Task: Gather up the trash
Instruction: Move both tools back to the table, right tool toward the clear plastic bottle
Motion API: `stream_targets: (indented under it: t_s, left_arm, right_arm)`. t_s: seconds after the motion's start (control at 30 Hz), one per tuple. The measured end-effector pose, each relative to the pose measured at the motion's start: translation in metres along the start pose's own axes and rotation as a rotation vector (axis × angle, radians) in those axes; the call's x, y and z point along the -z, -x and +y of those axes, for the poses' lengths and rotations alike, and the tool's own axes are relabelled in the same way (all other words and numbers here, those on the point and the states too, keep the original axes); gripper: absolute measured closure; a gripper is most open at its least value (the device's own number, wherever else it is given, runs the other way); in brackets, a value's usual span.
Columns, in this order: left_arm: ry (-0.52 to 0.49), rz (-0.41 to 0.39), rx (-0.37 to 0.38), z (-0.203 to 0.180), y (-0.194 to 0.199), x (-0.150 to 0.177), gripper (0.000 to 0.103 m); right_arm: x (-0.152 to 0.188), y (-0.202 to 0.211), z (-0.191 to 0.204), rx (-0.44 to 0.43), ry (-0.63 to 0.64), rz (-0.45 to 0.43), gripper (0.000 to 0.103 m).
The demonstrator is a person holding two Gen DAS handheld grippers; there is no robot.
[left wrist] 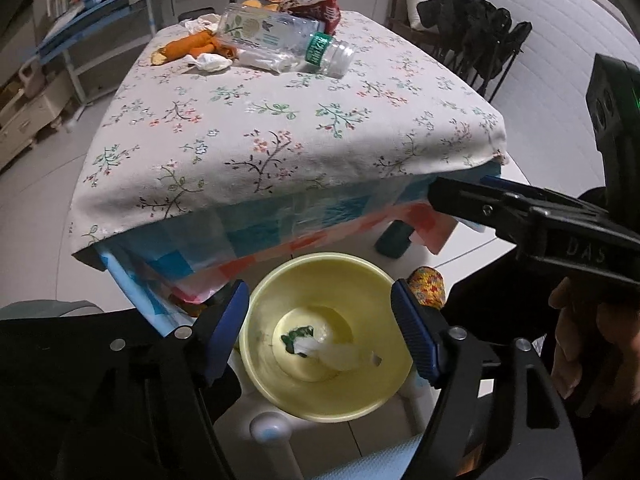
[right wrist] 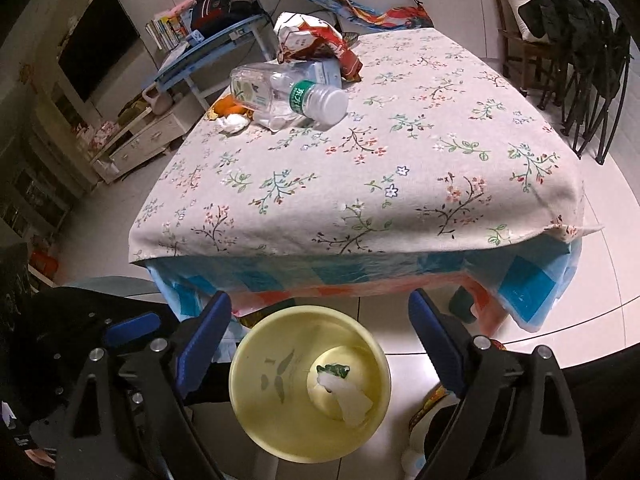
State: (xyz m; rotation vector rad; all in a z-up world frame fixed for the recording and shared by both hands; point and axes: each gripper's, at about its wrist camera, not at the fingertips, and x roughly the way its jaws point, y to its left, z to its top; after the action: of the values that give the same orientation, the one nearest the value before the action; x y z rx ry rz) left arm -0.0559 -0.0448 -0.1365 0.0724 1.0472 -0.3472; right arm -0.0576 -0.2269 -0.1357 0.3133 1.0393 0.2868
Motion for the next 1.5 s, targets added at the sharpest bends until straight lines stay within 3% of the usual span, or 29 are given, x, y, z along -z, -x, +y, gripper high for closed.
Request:
stream_targets:
  t_s: [0.27, 0.5, 0.57, 0.77, 1.27, 1.5]
  left_arm:
    - [-0.009, -0.052, -0.066, 0.0, 0.003, -0.004, 0.025]
    - [0.035, -0.091, -0.051, 0.008, 0.009, -0.01, 0.024]
    - [0.066, -0.119, -0.026, 0.014, 0.014, -0.016, 0.023]
    - [0.143, -0.212, -0.057, 0.044, 0.024, -0.047, 0.019]
    - [0.251, -0.207, -0.121, 0.097, -0.004, -0.11, 0.012]
    - [0.326, -0.189, -0.111, 0.124, -0.016, -0.137, 0.012]
  right_arm:
    - [0.002, -0.003, 0.002, 0.01, 0.019, 0.008, 0.016]
    - [-0.001, -0.002, 0.005, 0.001, 0.026, 0.002, 0.015]
    - [-0.009, 0.002, 0.009, -0.012, 0.039, -0.013, 0.015]
    - [-0.051, 0.011, 0.02, 0.0, 0.133, -0.074, 0.012]
    - [-0.111, -0.024, 0.032, -0.043, 0.238, -0.049, 0.012]
    - [-0.152, -0.052, 0.042, -0.054, 0.278, -0.042, 0.012]
